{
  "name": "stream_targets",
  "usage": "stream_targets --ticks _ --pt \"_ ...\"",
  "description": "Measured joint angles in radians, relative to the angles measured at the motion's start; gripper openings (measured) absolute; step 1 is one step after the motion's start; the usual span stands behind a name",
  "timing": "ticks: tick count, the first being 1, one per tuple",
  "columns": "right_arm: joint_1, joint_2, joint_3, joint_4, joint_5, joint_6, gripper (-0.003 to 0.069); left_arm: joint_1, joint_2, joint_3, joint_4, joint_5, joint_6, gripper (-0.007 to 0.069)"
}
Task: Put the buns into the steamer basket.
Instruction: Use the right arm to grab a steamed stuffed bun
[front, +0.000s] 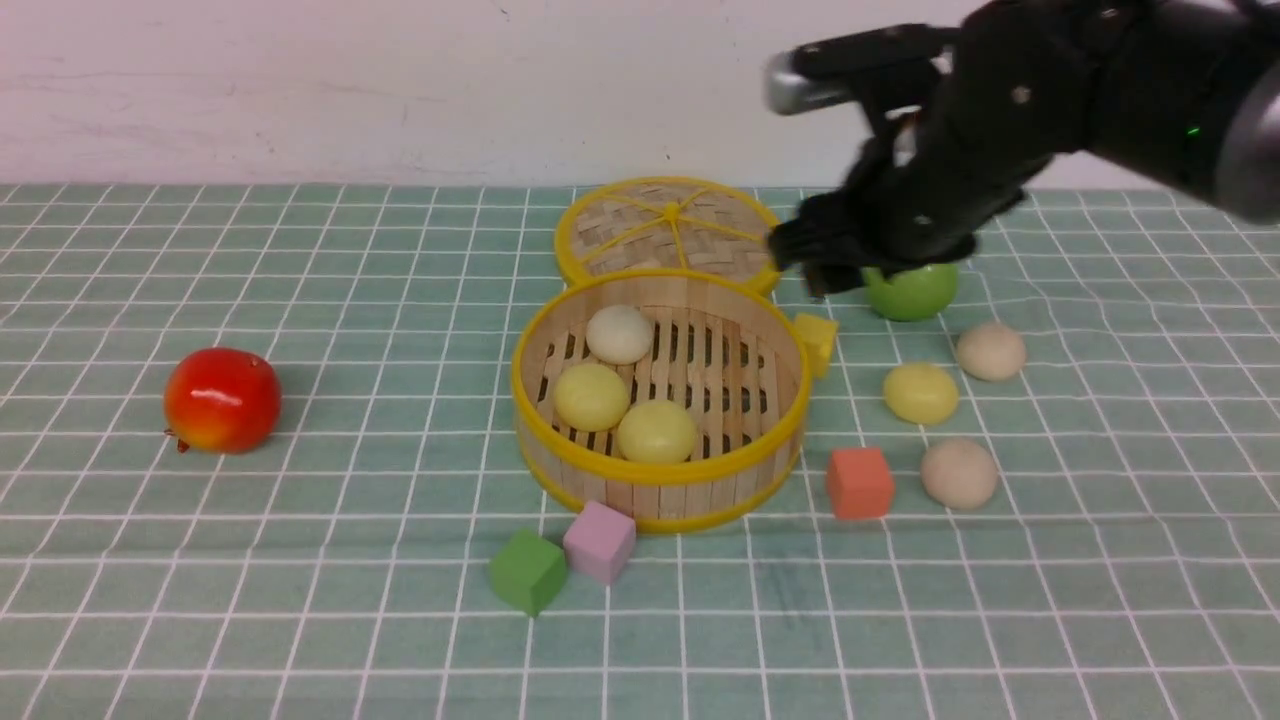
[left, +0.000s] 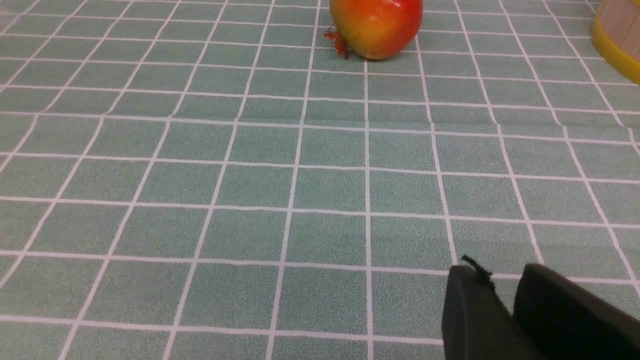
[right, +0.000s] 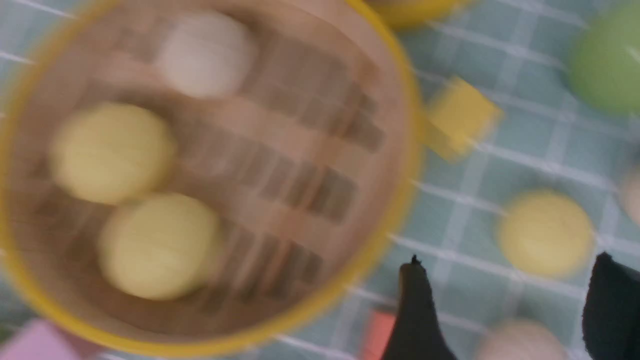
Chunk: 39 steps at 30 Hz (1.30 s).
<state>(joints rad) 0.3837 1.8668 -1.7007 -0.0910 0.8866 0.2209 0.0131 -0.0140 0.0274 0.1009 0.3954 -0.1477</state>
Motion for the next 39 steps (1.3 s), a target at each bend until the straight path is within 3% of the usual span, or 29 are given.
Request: stream_targets --ticks 4,9,19,31,39 --pt "-0.092 0.006 0.05 0.032 0.085 0.006 0.0435 0.0 0.0 0.0 0.0 0.0 0.0 0.0141" --pt "-0.145 0.007 0.184 0.081 0.053 0.006 0.041 0.0 0.0 0.0 0.0 0.0 0.0 0.0146" --pt "-0.167 0.022 0.284 0.102 -0.127 0.006 0.0335 0.0 0.0 0.0 0.0 0.0 0.0 0.0148" --pt "-0.223 0.068 0.284 0.262 -0.177 -0.038 0.0279 0.0 0.0 0.0 0.0 0.0 0.0 0.015" --pt "-0.223 0.109 0.284 0.265 -0.187 -0.043 0.0272 0.0 0.0 0.0 0.0 0.0 0.0 0.0151"
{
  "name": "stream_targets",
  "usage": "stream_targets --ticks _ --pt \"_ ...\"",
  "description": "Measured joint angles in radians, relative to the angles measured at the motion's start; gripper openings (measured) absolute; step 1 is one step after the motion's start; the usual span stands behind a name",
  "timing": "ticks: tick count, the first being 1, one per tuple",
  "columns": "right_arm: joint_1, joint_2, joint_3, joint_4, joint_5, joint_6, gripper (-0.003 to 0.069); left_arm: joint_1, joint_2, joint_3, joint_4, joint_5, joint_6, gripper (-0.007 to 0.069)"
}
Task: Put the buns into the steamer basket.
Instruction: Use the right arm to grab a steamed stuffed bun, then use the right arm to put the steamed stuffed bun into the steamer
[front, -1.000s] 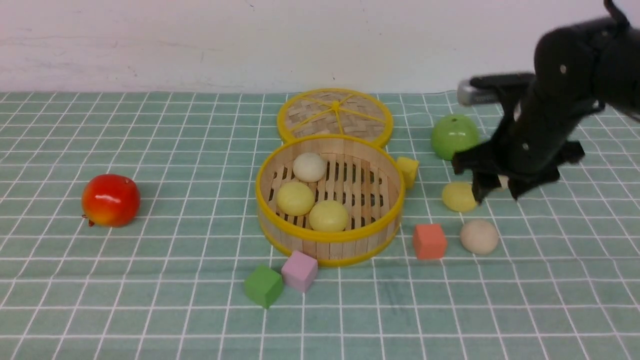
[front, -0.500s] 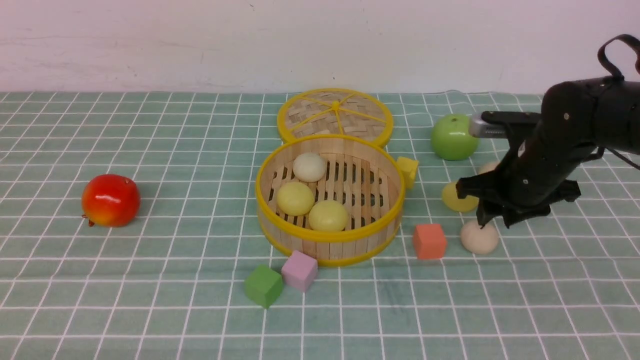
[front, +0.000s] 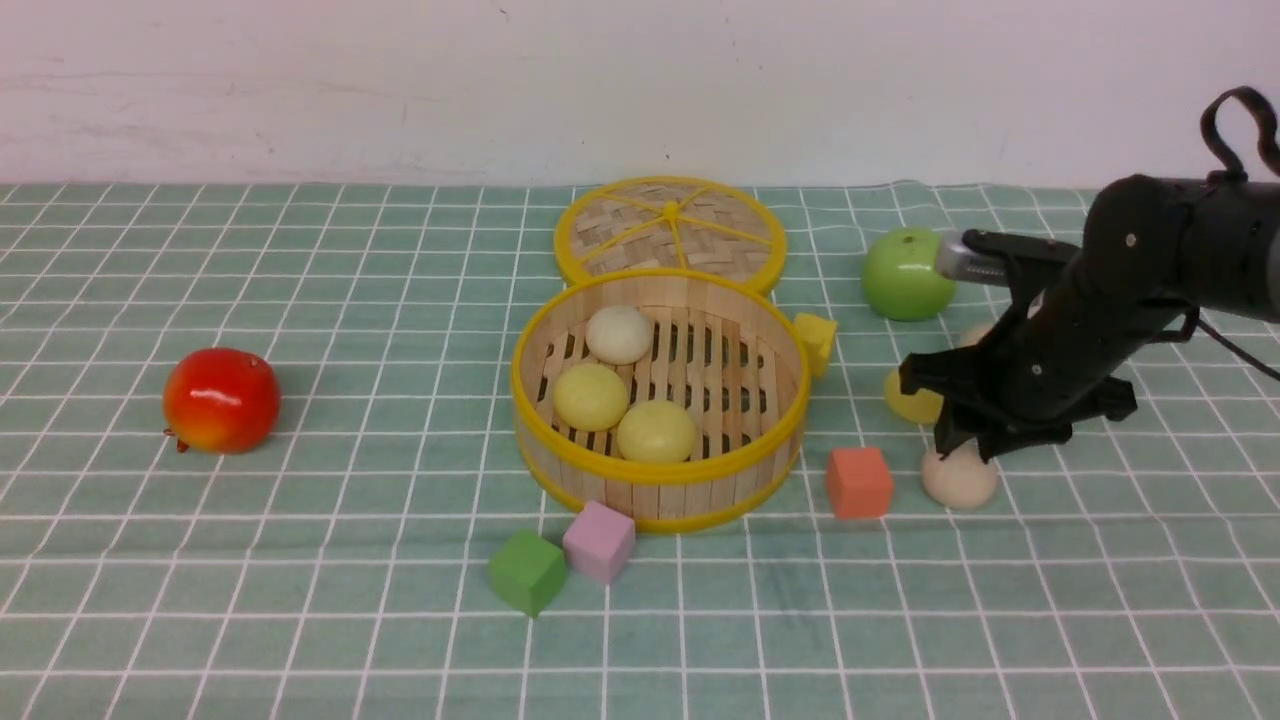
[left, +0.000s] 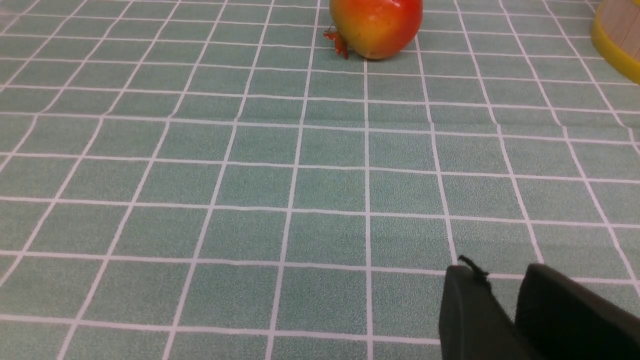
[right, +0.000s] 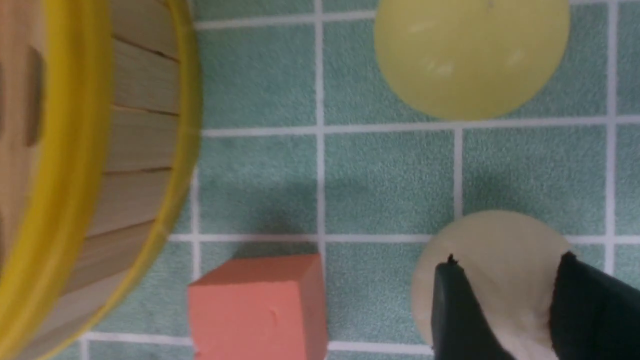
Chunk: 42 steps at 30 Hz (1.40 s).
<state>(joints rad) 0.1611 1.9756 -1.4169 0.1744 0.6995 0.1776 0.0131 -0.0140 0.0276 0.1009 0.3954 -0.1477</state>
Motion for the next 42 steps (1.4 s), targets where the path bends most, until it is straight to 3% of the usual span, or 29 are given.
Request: stream_targets --ticks 2,5,9,11,19,28,42 --pt "0.0 0.009 0.0 0.0 0.001 0.0 0.0267 0.0 0.0 0.0 0.0 0.0 0.0 0.0151" --pt "0.0 0.015 0.0 -0.001 0.001 0.0 0.0201 0.0 0.0 0.0 0.0 0.0 0.0 0.0151" --pt "0.0 0.005 0.0 -0.001 0.003 0.0 0.0044 0.0 0.0 0.0 0.0 0.0 0.0 0.0155" --pt "0.0 -0.013 -0.002 -0.001 0.015 0.0 0.0009 0.0 0.0 0.0 0.0 0.0 0.0 0.0155" --pt "0.028 -0.092 -0.116 0.042 0.072 -0.047 0.0008 0.0 0.0 0.001 0.0 0.0 0.0 0.0165" --pt "0.211 -0.005 -0.302 0.139 0.078 -0.124 0.0008 0.0 0.0 0.002 0.0 0.0 0.0 0.0165" --pt "0.239 0.126 -0.305 0.146 0.025 -0.125 0.0046 0.0 0.0 0.002 0.0 0.0 0.0 0.0165"
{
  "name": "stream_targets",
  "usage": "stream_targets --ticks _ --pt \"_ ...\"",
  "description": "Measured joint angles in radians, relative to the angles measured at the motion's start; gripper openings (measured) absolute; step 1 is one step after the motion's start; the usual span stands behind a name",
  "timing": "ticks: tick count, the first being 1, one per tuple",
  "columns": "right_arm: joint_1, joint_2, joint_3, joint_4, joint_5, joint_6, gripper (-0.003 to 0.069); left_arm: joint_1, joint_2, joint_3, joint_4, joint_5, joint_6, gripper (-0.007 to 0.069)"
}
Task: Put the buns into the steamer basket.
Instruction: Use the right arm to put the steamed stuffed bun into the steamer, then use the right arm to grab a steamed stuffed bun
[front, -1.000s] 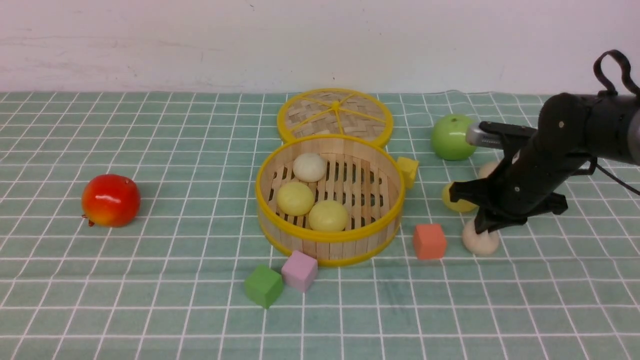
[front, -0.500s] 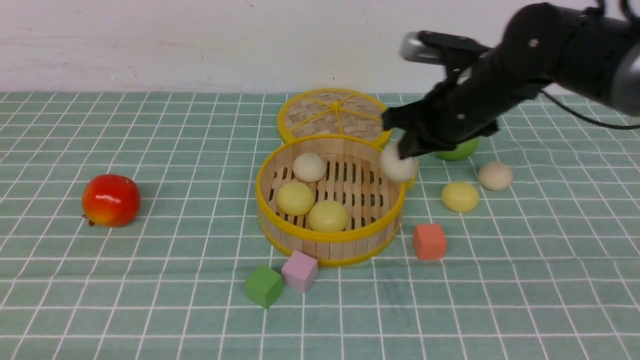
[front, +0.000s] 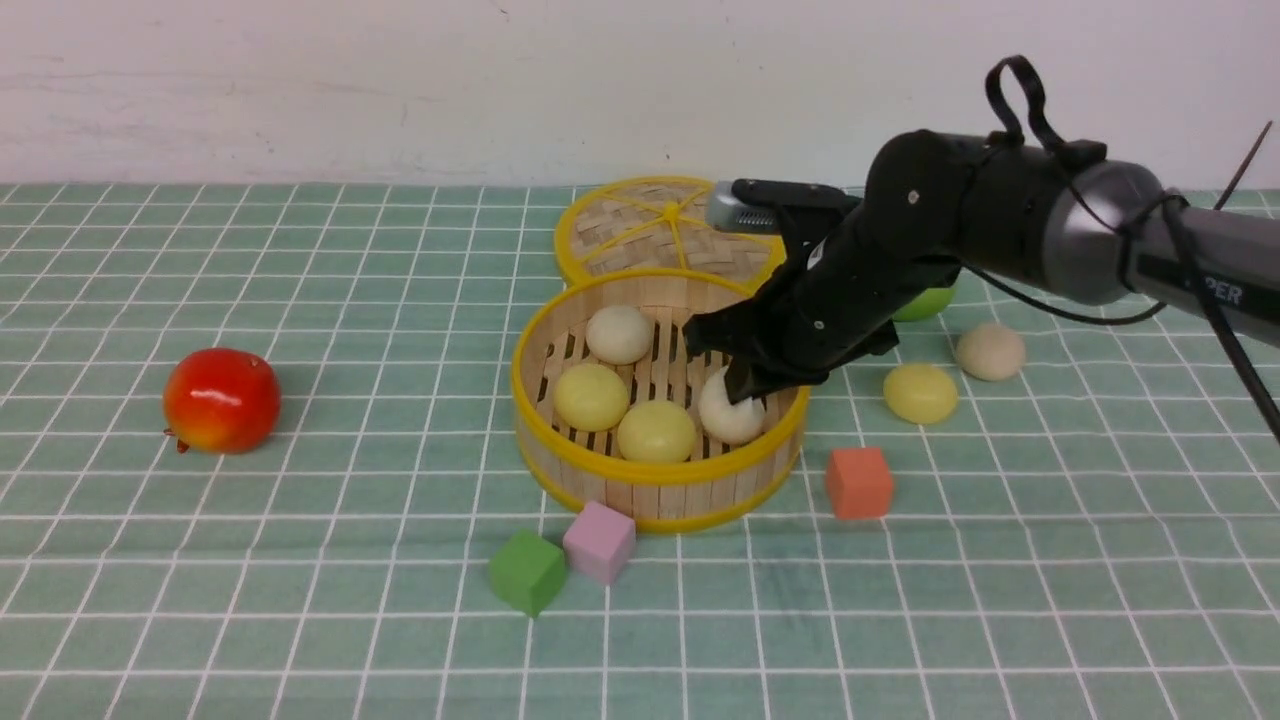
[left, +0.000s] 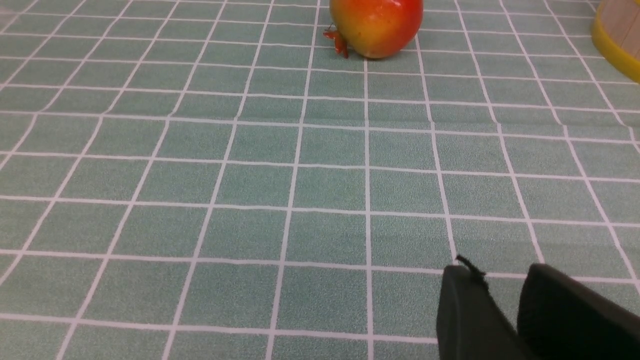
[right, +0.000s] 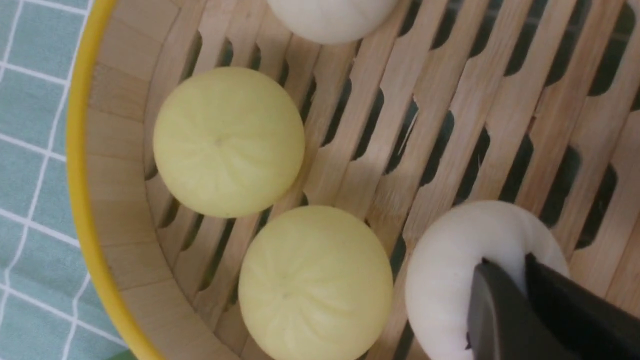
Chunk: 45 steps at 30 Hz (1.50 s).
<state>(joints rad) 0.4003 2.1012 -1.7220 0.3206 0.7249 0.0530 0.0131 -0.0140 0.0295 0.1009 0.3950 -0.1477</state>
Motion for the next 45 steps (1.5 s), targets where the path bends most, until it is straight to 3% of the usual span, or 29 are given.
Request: stream_targets --ticks 2,7,9,10,15,23,30,38,45 --pt "0.0 0.001 0.0 -0.008 0.0 0.0 0.0072 0.0 0.0 0.0 0.0 0.0 0.0 0.0165" --pt "0.0 0.001 0.0 -0.018 0.004 0.0 0.0281 0.0 0.0 0.0 0.0 0.0 0.0 0.0165" --pt "0.0 0.001 0.0 -0.018 0.004 0.0 0.0323 0.0 0.0 0.0 0.0 0.0 0.0 0.0165" --pt "0.0 -0.008 0.0 -0.019 0.003 0.0 0.0386 0.0 0.0 0.0 0.0 0.0 0.0 0.0165" --pt "-0.023 -0.073 0.0 -0.048 -0.002 0.0 0.0461 0.0 0.0 0.0 0.0 0.0 0.0 0.0171" --pt "-0.156 -0.105 -0.003 -0.095 0.077 0.02 0.0452 0.0 0.0 0.0 0.0 0.0 0.0 0.0181" --pt "-0.27 -0.083 -0.003 -0.097 0.102 0.043 0.0397 0.0 0.0 0.0 0.0 0.0 0.0 0.0185" --pt "-0.288 -0.028 -0.003 -0.096 0.038 0.043 0.0296 0.0 0.0 0.0 0.0 0.0 0.0 0.0185" --pt "-0.288 0.027 -0.003 -0.094 -0.014 0.043 0.0271 0.0 0.0 0.0 0.0 0.0 0.0 0.0185"
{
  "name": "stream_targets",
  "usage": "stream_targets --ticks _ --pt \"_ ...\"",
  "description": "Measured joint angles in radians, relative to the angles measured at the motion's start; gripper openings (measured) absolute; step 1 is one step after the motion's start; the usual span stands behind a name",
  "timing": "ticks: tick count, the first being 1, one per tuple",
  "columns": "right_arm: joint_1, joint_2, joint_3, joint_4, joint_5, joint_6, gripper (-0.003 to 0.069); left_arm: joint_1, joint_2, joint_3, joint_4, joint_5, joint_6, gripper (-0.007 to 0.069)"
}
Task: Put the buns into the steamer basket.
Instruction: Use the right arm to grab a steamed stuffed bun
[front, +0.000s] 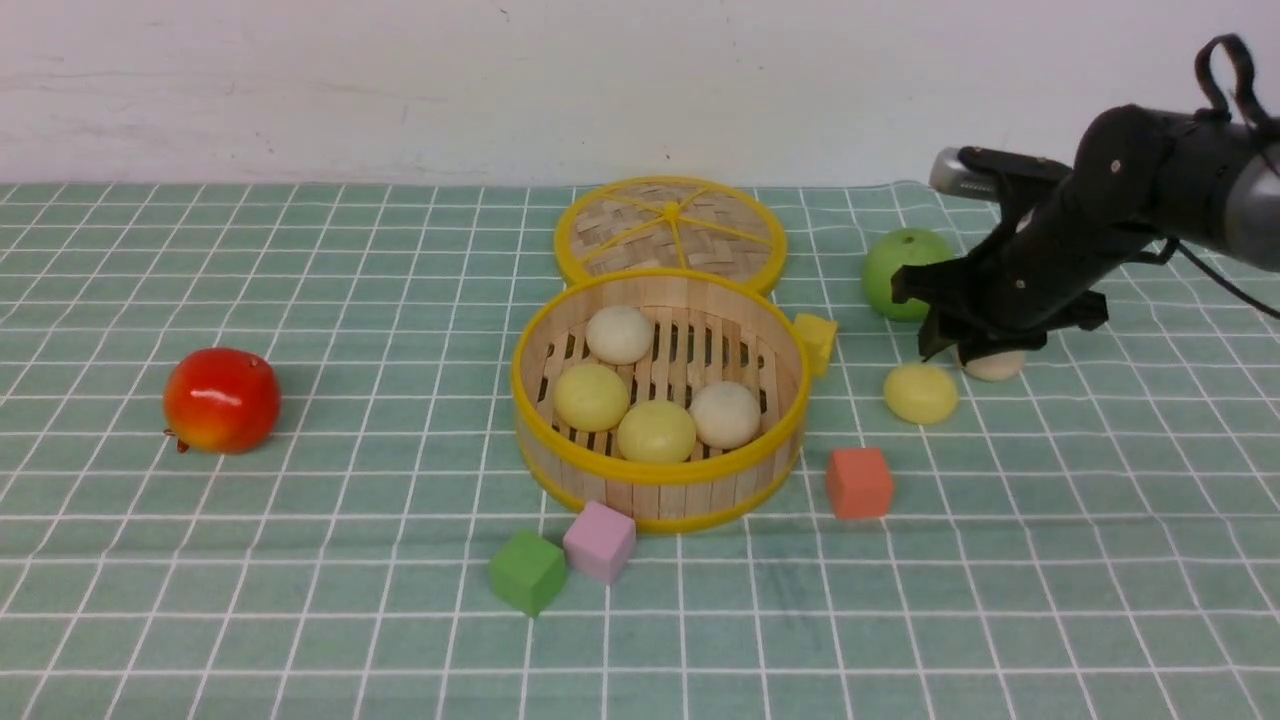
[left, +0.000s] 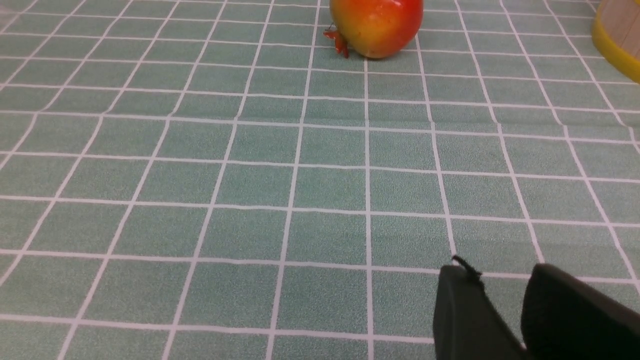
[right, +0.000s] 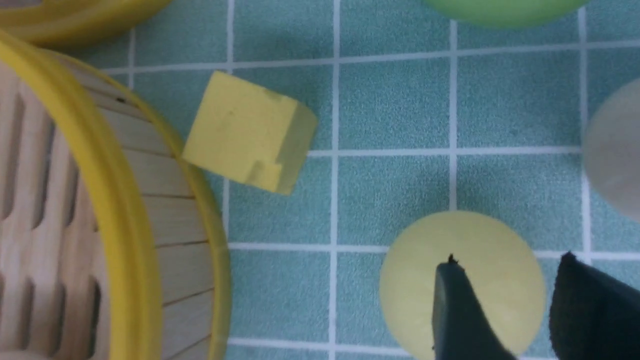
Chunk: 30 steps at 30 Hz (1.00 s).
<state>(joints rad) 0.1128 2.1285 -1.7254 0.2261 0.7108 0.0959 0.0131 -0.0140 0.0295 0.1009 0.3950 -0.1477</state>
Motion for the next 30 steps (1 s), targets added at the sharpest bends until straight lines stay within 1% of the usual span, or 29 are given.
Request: stream_targets --ticks 9,15,18,21,25,28,30 --pt "0.0 0.026 0.001 0.031 -0.018 0.0 0.0271 0.0 0.0 0.0 0.0 0.0 0.0 0.0195" --pt "0.0 0.027 0.001 0.045 -0.015 -0.028 0.0269 0.0 0.0 0.0 0.0 0.0 0.0 0.0201" --pt "0.0 0.041 0.001 0.049 -0.016 -0.035 0.0255 0.0 0.0 0.0 0.0 0.0 0.0 0.0204" --pt "0.0 0.052 0.001 0.05 -0.016 -0.038 0.0217 0.0 0.0 0.0 0.0 0.0 0.0 0.0206" --pt "0.0 0.055 0.001 0.051 -0.019 -0.039 0.0122 0.0 0.0 0.0 0.0 0.0 0.0 0.0211" --pt "0.0 0.054 0.001 0.053 -0.017 -0.041 0.003 0.0 0.0 0.0 0.0 0.0 0.0 0.0213" --pt "0.0 0.045 0.0 0.053 -0.011 -0.042 -0.0001 0.0 0.0 0.0 0.0 0.0 0.0 0.0215"
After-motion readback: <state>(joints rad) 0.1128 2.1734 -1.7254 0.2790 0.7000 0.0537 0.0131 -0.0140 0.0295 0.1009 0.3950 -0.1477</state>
